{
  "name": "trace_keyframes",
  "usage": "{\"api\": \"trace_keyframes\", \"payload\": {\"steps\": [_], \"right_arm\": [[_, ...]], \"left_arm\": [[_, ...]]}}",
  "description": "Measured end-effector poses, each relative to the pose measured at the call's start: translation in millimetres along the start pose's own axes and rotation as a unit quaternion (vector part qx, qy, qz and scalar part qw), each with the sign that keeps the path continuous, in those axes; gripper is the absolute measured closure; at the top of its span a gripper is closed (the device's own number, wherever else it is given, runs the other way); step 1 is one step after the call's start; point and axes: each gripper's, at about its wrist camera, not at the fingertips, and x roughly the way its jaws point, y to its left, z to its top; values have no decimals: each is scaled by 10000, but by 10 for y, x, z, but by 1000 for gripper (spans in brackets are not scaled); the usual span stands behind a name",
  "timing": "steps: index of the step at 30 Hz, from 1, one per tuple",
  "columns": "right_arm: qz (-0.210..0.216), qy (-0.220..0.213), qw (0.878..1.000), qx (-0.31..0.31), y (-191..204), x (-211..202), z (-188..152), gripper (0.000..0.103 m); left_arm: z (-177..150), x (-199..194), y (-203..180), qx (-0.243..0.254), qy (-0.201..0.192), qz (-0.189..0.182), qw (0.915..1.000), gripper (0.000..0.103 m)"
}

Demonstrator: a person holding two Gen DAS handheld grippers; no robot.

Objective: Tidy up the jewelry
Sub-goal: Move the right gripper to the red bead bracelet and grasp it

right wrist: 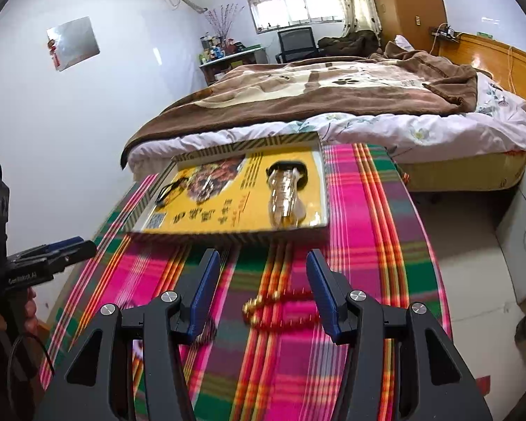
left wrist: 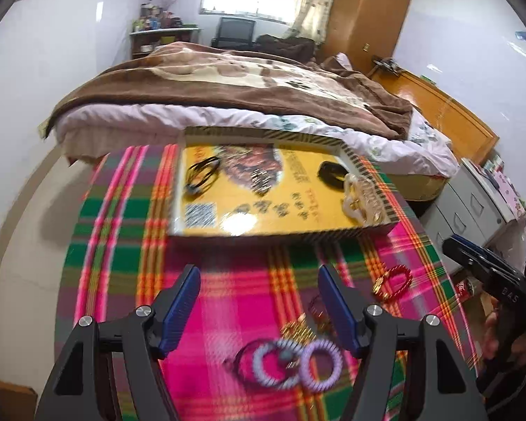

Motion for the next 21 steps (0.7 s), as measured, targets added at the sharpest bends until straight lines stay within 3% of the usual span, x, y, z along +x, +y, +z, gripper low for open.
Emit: {"api": "trace_keyframes", "payload": {"steps": [10, 14, 21], "right_arm": [[-281, 385, 9974, -532, -1, -3, -596, 51], [-229, 528, 9969, -543, -10, 108, -651, 51], [-55, 624, 9951, -760, 136, 351, -599, 51]], "left_arm": [[-652, -167, 480, -598, 77, 3, 9982, 34], [-780, -145, 609, -860, 115, -23, 9962, 34], [-839, -58, 627, -869, 244, -81, 9959, 34]]}}
